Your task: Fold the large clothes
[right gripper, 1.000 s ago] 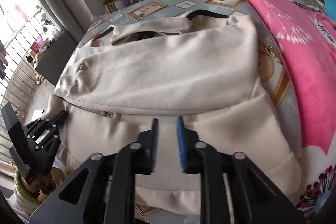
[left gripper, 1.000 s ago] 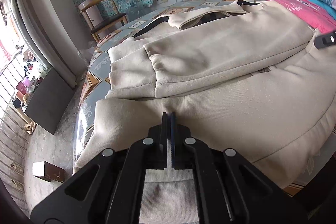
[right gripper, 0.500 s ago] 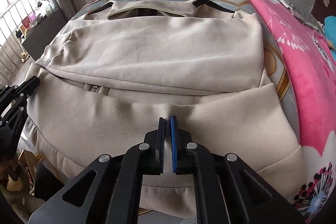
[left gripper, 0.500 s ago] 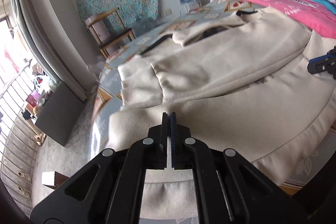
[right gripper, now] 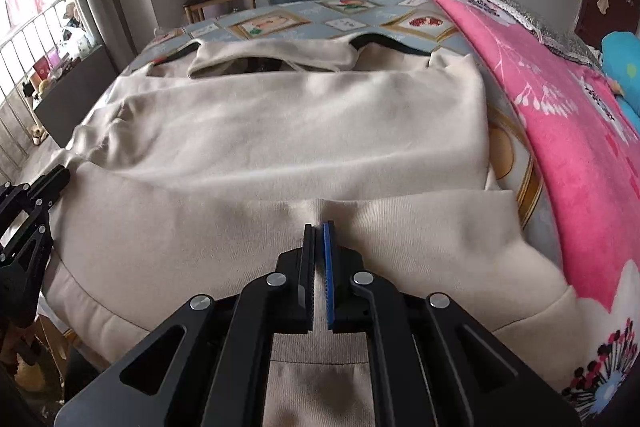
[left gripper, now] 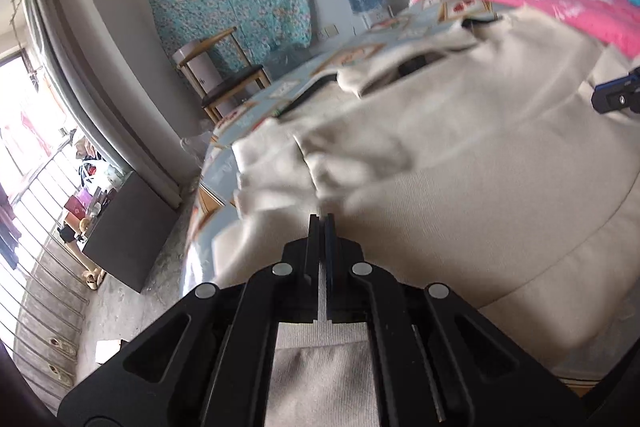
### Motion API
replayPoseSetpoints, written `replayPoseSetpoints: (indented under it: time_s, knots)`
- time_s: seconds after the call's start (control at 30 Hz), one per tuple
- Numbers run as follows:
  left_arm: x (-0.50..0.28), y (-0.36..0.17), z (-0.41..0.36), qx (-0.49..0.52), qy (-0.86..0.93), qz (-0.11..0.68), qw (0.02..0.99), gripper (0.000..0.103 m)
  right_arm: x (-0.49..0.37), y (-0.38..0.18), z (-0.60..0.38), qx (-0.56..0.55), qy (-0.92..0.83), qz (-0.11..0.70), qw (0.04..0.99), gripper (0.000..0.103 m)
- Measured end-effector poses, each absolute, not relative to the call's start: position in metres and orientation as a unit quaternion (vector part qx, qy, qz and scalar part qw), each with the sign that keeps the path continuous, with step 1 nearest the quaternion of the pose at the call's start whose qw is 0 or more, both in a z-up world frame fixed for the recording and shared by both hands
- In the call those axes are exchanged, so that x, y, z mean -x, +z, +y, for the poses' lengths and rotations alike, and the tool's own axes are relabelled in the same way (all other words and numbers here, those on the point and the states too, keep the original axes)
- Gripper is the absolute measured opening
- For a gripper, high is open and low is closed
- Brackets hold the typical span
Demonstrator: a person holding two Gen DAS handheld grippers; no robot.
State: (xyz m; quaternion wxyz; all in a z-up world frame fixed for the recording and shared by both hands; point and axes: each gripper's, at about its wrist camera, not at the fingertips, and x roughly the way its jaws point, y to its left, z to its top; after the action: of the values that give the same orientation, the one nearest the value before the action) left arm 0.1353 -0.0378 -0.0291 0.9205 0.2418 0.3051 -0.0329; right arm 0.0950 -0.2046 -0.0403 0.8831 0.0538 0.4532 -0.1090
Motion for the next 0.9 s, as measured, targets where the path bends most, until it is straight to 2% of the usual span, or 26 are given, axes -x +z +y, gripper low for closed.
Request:
replayPoseSetpoints:
  time_s: [0.17,0.3,0.5,0.7,0.9]
  knots:
    - [-0.132,-0.043,-0.04,-0.26,-0.033,0.311,0.913,0.002,-0.078,-0.025,-0.225,-0.103,-0.075,0.437,0.89,0.005]
    - [-0.132,-0.044,-0.04,-0.263,-0.035,0.311,0.913,0.002,-0.053,-0.004,-0.255,-0.114,-0.114,0.414,0.896,0.005]
    - [-0.132,-0.044,-0.041,-0.268,-0.036,0.31,0.911,0.002,-0.063,-0.04,-0.292,-0.094,-0.164,0.457,0.869,0.004]
    - [-0.133,-0.041,-0.037,-0.259,-0.049,0.317,0.911,0.002,-0.056,-0.019,-0.311,-0.124,-0.219,0.432,0.866,0.004]
    - [-0.139,-0.035,-0.026,-0.219,-0.069,0.334,0.914,0.003,-0.062,0.01,-0.238,-0.124,-0.07,0.413,0.9,0.007]
